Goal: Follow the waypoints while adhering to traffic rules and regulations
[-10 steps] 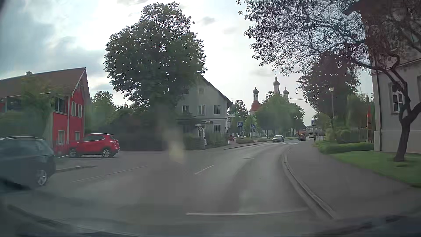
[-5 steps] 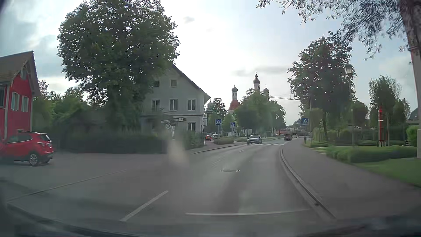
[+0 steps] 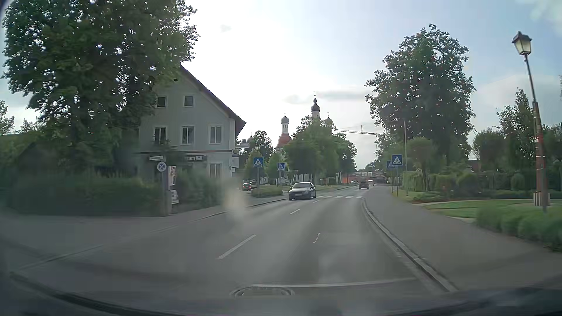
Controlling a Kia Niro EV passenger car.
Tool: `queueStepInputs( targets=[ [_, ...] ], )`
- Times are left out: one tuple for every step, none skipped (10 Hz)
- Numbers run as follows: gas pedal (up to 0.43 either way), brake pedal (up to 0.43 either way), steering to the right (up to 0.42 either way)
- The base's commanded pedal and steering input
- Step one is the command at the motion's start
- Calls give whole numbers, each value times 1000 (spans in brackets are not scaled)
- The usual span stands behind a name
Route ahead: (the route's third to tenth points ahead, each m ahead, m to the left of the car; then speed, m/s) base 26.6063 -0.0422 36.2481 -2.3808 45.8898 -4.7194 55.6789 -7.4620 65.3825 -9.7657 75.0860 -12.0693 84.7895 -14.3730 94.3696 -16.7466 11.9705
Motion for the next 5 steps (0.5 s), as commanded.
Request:
queueStepInputs(
  targets=[
    [150, 0, 54],
    [150, 0, 53],
    [150, 0, 51],
    [169, 0, 46],
    [169, 0, 43]
  ],
)
